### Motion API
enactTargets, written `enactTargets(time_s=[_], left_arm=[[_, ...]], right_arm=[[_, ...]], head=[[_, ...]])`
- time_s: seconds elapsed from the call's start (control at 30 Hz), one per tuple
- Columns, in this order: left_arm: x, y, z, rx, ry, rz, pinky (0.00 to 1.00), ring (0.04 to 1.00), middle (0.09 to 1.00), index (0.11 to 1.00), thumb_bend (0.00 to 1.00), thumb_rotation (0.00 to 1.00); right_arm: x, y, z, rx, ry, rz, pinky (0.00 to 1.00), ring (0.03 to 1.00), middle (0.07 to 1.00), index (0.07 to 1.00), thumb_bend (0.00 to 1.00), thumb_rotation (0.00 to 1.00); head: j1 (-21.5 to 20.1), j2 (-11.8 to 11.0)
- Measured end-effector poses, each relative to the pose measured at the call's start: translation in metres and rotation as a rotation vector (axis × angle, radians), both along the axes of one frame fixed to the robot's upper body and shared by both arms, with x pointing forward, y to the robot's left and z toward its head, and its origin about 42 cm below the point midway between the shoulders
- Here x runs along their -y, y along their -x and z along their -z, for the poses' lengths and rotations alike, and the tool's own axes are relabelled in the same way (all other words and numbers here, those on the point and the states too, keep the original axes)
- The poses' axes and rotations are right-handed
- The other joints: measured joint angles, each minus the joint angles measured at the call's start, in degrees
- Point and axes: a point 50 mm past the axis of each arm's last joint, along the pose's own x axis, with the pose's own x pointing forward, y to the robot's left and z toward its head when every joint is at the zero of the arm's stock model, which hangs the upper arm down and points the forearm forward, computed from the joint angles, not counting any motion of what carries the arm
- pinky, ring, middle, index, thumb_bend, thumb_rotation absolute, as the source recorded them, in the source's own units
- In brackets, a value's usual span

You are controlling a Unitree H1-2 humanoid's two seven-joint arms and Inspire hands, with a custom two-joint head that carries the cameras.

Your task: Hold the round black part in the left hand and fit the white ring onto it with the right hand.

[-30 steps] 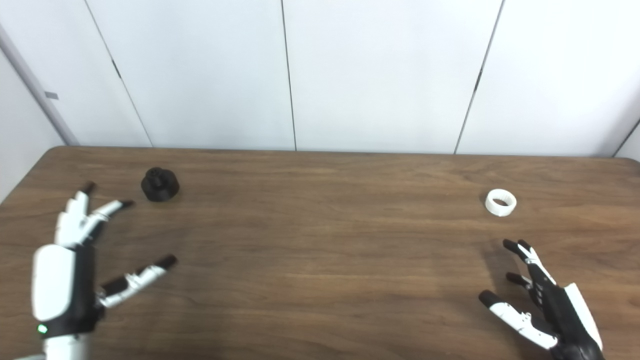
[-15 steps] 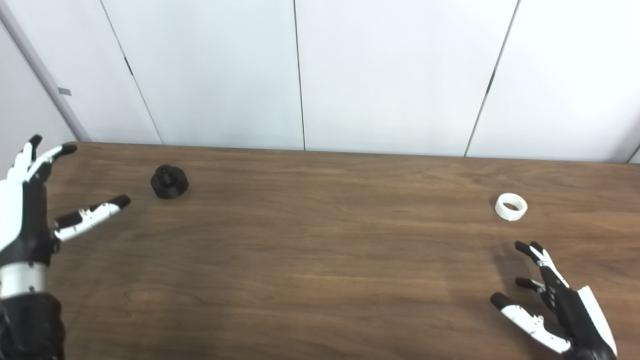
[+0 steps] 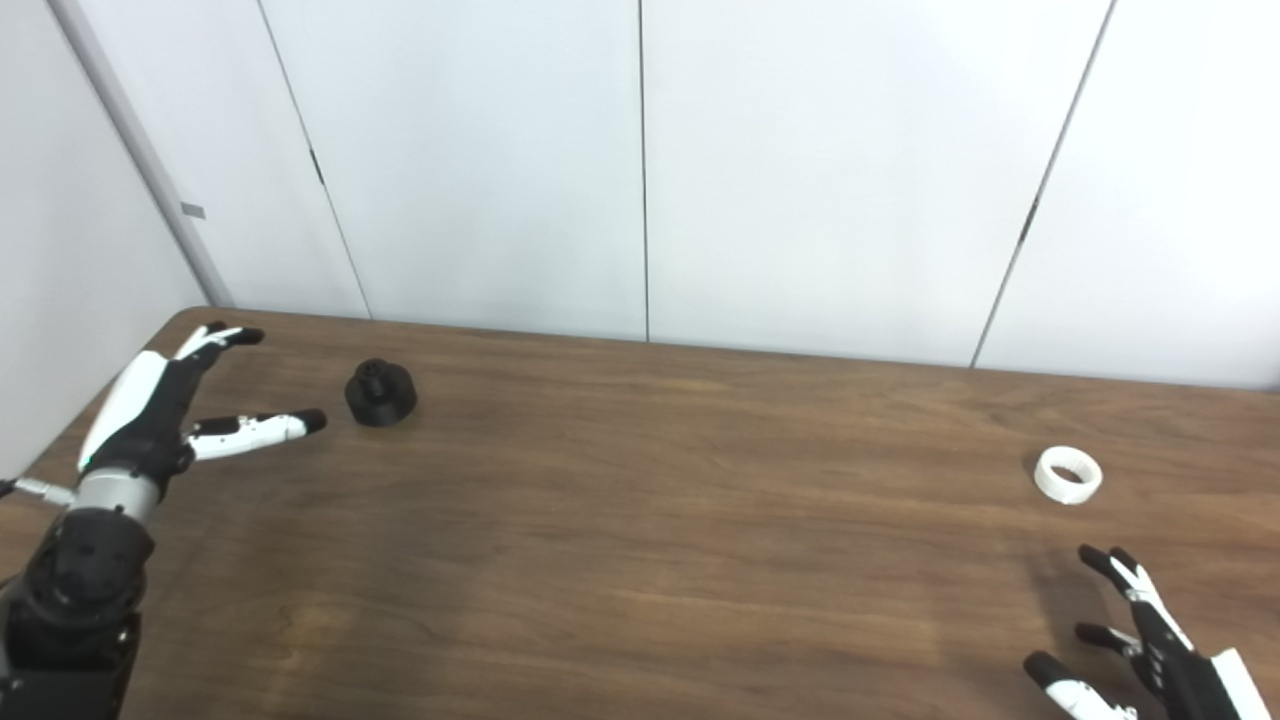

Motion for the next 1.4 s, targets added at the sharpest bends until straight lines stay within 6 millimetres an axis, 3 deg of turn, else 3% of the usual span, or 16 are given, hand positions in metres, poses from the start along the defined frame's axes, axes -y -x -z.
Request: enactTargets(time_s=[0.17,0.47,0.6,0.8,0.9,1.03,1.23,1.4], left_arm=[[0.012,-0.009,0.002,-0.059,0.008,0.090,1.00,1.000,1.000,0.897,1.00,0.35],[0.027,-0.024,0.023,-0.173,0.010,0.156,1.00,1.000,1.000,0.915,1.00,0.34],[0.031,-0.030,0.019,-0.178,-0.014,0.169,1.00,1.000,1.000,0.918,1.00,0.32],[0.031,-0.040,0.019,-0.195,-0.062,0.151,1.00,1.000,1.000,0.931,1.00,0.32],[0.030,-0.041,0.020,-0.190,-0.077,0.132,1.00,1.000,1.000,0.952,1.00,0.34],[0.026,-0.041,0.015,-0.132,-0.086,0.098,1.00,1.000,1.000,0.954,1.00,0.36],[0.023,-0.040,-0.001,-0.035,-0.117,0.088,1.00,1.000,1.000,0.950,1.00,0.35],[0.009,-0.050,-0.007,-0.044,-0.171,0.056,1.00,1.000,1.000,0.953,1.00,0.34]], right_arm=[[0.000,0.000,0.000,0.001,0.000,-0.001,0.90,0.997,1.000,0.922,0.55,0.53],[0.000,0.000,0.000,0.002,-0.004,-0.001,0.92,1.000,1.000,0.923,0.54,0.52],[0.000,0.000,0.000,0.004,-0.009,-0.001,0.93,1.000,1.000,0.928,0.55,0.53],[0.002,0.000,0.000,0.003,-0.041,0.002,0.95,1.000,1.000,0.935,0.53,0.49],[0.002,0.000,0.001,0.003,-0.041,0.003,0.84,0.971,1.000,0.916,0.59,0.52],[0.006,-0.001,0.003,-0.001,-0.050,0.013,0.79,0.953,1.000,0.913,0.61,0.52],[0.007,-0.001,0.004,0.005,-0.047,0.013,0.80,0.957,1.000,0.910,0.62,0.53],[0.008,-0.001,0.005,0.009,-0.051,0.013,0.79,0.946,1.000,0.909,0.62,0.54]], head=[[0.18,-0.09],[0.44,0.09],[1.05,0.00],[2.11,-0.26],[3.07,-0.35],[3.60,-0.53],[3.87,-0.97],[3.78,-0.79]])
